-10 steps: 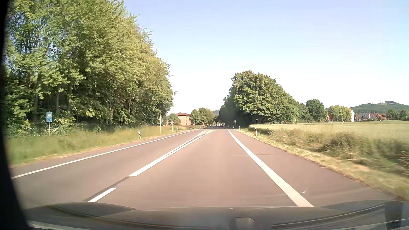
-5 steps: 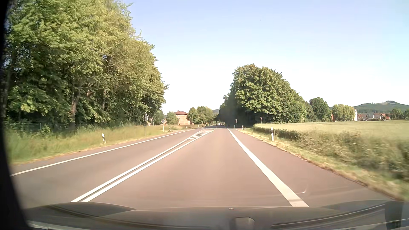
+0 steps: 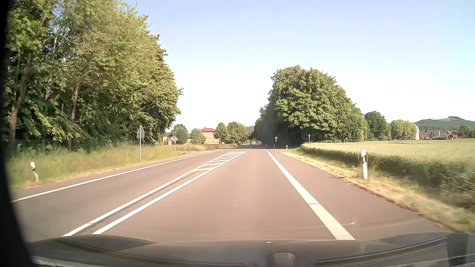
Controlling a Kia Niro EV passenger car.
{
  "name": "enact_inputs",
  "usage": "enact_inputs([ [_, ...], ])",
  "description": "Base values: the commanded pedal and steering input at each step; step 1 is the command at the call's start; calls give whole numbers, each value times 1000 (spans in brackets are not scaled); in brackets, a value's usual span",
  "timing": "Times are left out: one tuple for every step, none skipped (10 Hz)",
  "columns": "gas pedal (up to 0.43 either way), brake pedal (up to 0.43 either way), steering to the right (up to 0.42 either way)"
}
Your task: Follow the waypoints while adhering to traffic rules and regulations
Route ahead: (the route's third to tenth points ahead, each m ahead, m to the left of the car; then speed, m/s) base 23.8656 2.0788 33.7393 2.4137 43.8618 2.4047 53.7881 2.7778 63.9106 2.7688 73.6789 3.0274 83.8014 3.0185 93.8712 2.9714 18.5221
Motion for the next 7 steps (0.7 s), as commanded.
enact_inputs([
  [39, 6, 4],
  [59, 6, 4],
  [79, 6, 4],
  [98, 6, 4],
  [98, 6, 4],
  [110, 6, 3],
  [138, 6, -2],
])
